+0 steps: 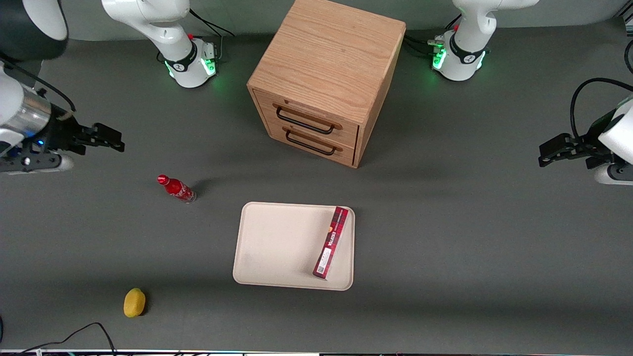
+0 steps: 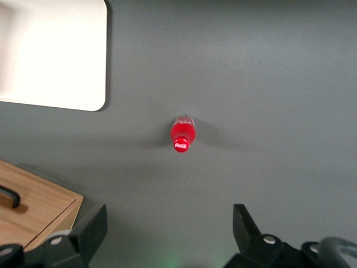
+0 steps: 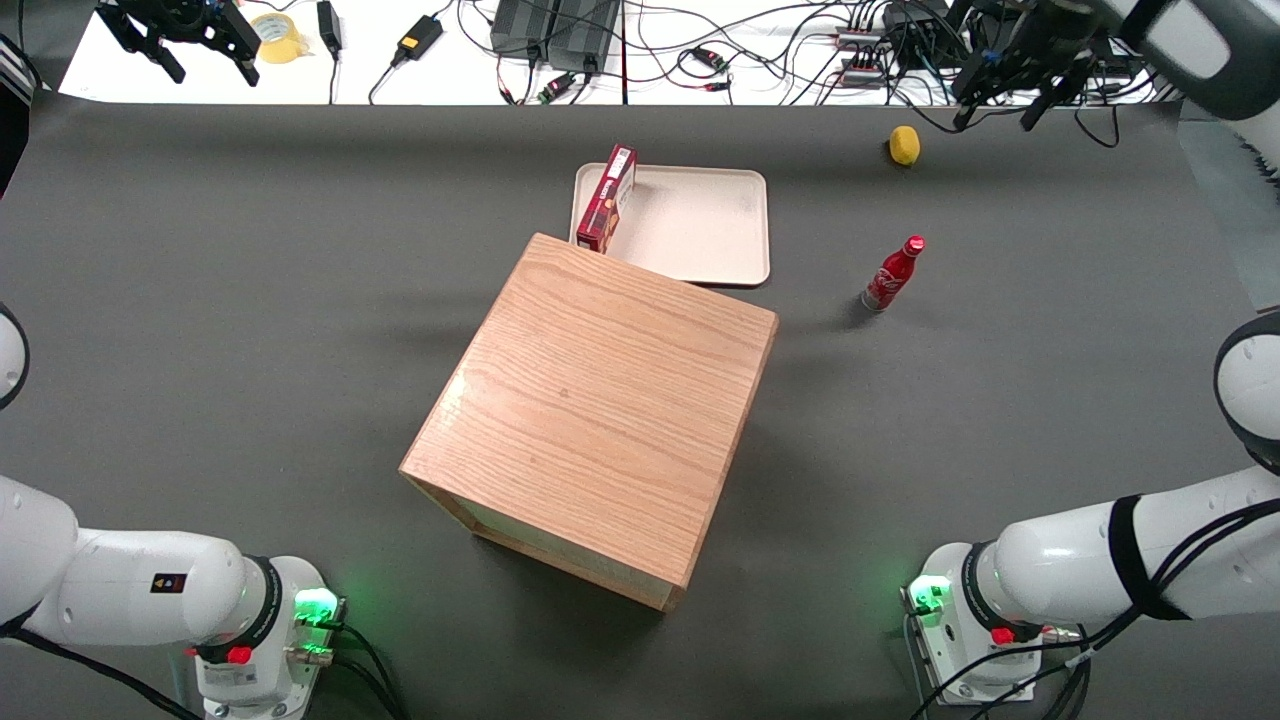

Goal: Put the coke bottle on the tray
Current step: 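Move the open right gripper down over the red Coca-Cola bottle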

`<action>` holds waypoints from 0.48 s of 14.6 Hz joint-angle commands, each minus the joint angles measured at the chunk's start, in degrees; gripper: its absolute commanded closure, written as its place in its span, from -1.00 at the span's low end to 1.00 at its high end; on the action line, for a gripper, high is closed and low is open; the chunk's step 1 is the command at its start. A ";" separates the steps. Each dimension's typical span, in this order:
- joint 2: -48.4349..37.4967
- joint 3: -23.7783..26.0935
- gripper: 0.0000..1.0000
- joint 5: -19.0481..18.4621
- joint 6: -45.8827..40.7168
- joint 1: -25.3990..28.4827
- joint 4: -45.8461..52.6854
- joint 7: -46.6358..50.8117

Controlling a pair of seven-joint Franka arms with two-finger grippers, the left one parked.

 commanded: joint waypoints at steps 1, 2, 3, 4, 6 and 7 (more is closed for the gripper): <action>-5.92 1.60 -1.00 0.11 8.29 -0.89 -12.11 0.93; -7.68 2.13 -1.00 0.11 11.28 -0.97 -16.24 0.93; -8.83 2.31 -1.00 0.11 14.35 -0.98 -19.93 0.93; -9.98 2.40 -1.00 0.02 17.95 -1.15 -23.54 0.41; -12.00 2.40 -1.00 0.02 25.60 -1.33 -30.49 -0.64; -11.92 2.31 -1.00 -0.07 27.55 -1.67 -32.08 -2.22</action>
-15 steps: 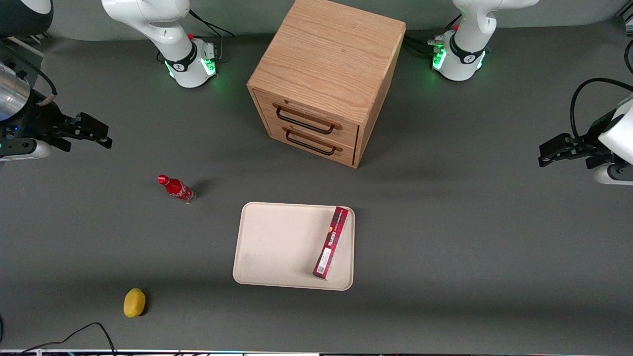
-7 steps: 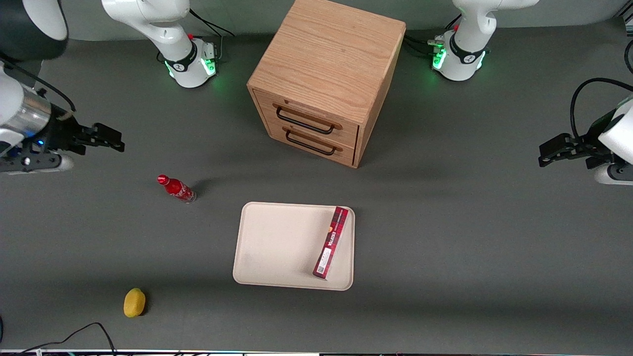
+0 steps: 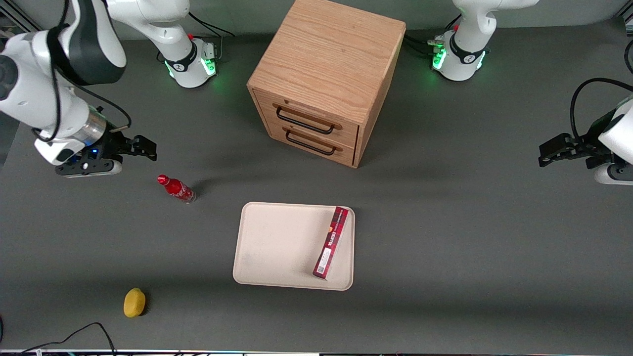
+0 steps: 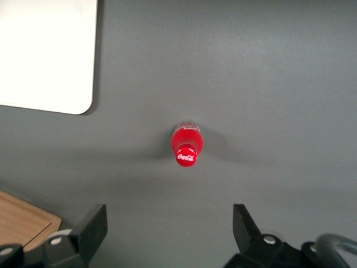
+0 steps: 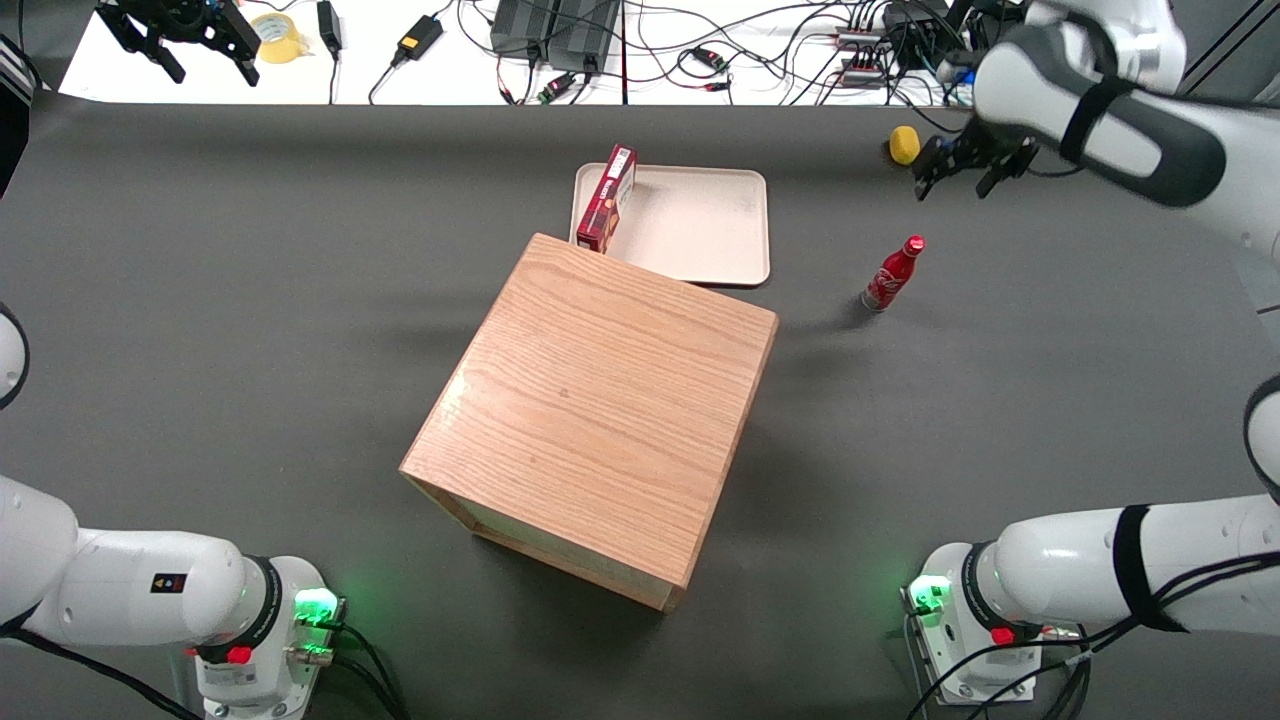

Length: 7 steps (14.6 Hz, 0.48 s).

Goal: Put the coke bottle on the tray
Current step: 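Move the open right gripper down over the red Coca-Cola bottle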

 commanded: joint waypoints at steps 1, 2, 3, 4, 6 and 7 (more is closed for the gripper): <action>-3.38 0.80 -1.00 -0.13 6.89 -2.80 -8.04 -4.63; -2.94 0.89 -1.00 -0.13 9.95 -3.94 -9.53 -6.05; -2.42 0.98 -1.00 -0.13 13.99 -4.04 -11.63 -6.06; -1.37 0.98 -1.00 -0.13 16.12 -4.04 -12.26 -6.15; 0.66 1.07 -0.99 -0.13 18.68 -3.95 -12.27 -5.80; 1.71 1.15 -0.99 -0.13 20.08 -3.69 -12.27 -5.28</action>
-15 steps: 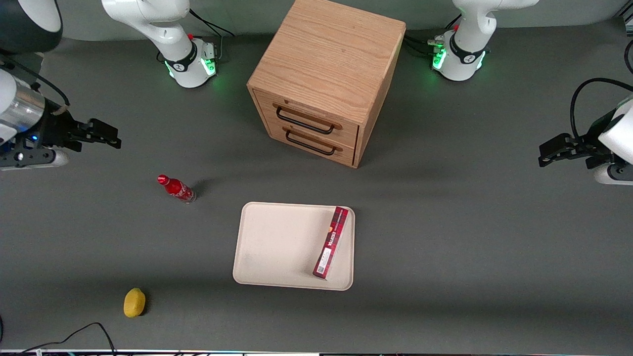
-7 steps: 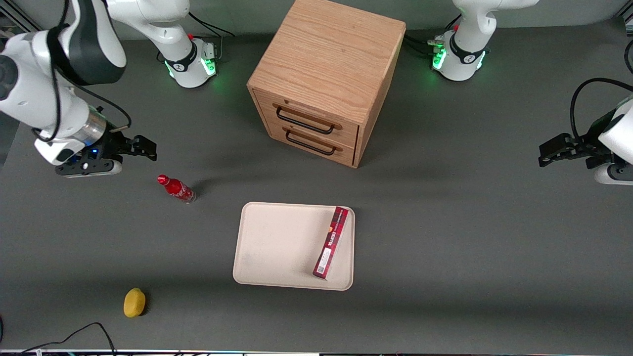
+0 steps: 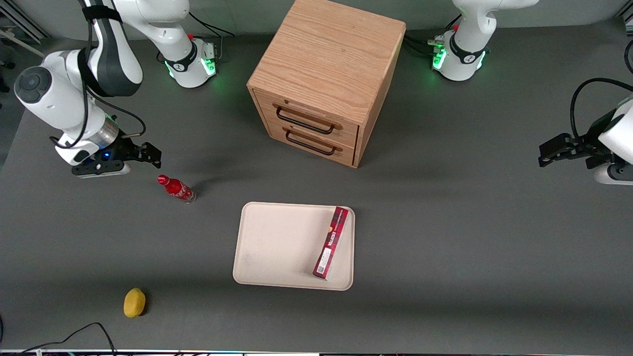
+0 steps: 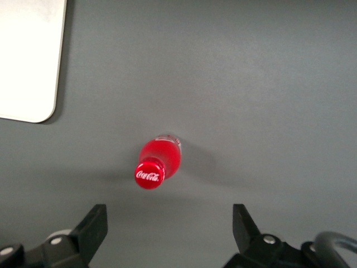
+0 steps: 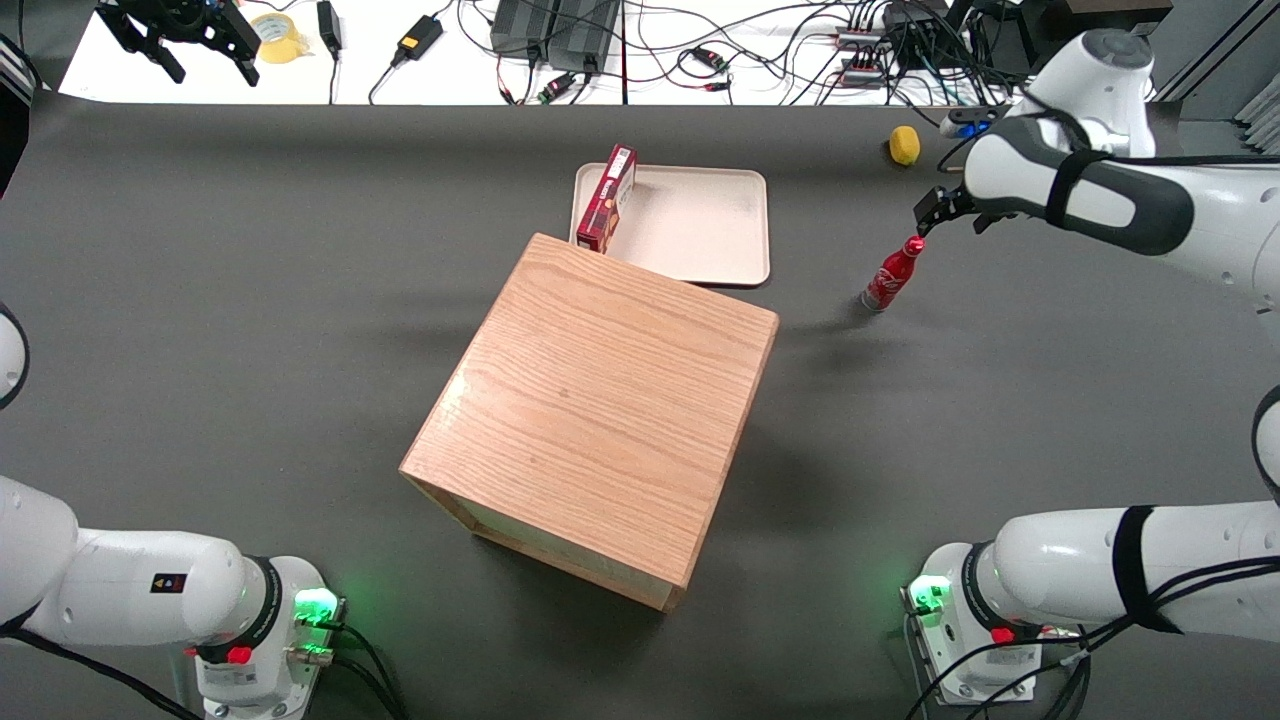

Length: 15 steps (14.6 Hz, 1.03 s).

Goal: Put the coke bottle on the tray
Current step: 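Move the open right gripper down over the red Coca-Cola bottle, then close the right gripper around the bottle's cap end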

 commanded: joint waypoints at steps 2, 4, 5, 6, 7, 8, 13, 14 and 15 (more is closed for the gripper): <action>3.74 2.35 -0.98 -0.06 5.28 -0.41 0.04 0.57; 5.59 2.45 -0.94 -0.15 8.10 -0.41 0.04 0.84; 6.47 2.45 -0.90 -0.15 8.81 -0.41 0.12 0.84; 7.18 2.45 -0.87 -0.15 9.33 -0.41 0.12 0.84; 7.53 2.45 -0.82 -0.15 10.38 -0.41 0.04 0.84; 7.62 2.45 -0.72 -0.15 10.48 -0.41 0.04 0.84; 7.89 2.97 -0.07 -0.15 10.48 -0.41 -0.23 0.84; 7.80 3.06 -0.05 -0.15 10.48 -0.41 -0.31 0.84; 7.71 3.06 -0.04 -0.15 10.48 -0.41 -0.40 0.93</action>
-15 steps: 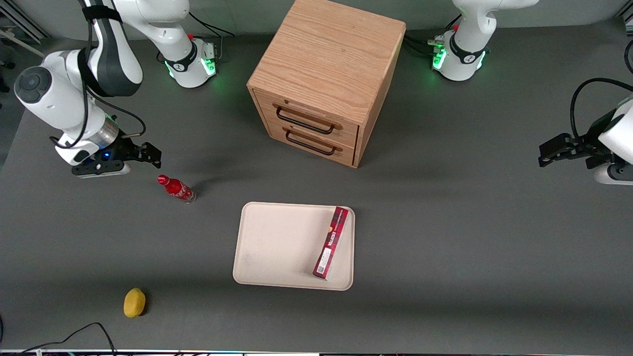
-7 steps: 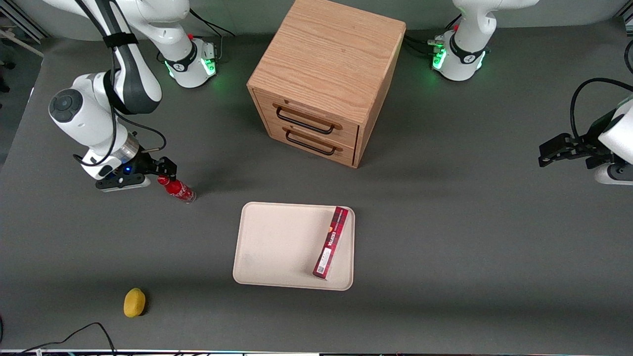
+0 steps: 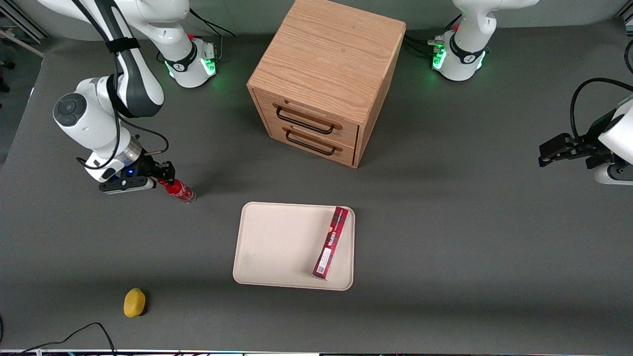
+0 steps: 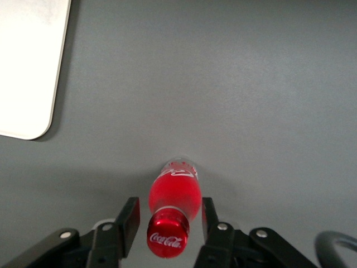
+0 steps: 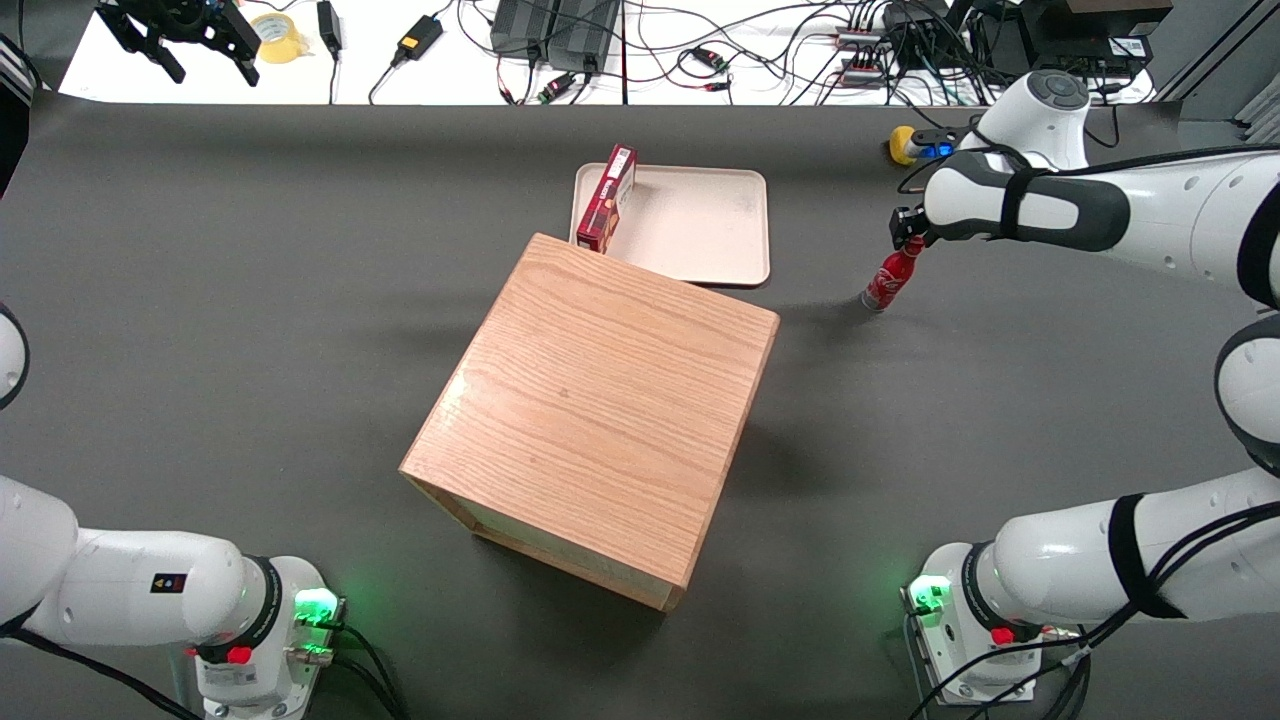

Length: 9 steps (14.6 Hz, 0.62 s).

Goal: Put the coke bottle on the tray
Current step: 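Close the right gripper around the bottle's cap end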

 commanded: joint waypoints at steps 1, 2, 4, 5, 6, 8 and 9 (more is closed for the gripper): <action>-0.07 0.70 -0.05 -0.15 0.62 -0.41 -0.19 0.71; -0.07 0.88 -0.05 -0.15 0.62 -0.41 -0.19 0.71; -0.33 0.97 -0.05 -0.15 0.71 -0.41 -0.80 0.71; -0.42 0.97 -0.05 -0.15 0.71 -0.41 -0.98 0.71; -0.51 0.97 -0.02 -0.15 0.71 -0.41 -1.07 0.71; -0.60 0.97 0.28 -0.15 0.71 -0.41 -1.33 0.71; -0.60 0.97 0.56 -0.15 0.71 -0.41 -1.33 0.71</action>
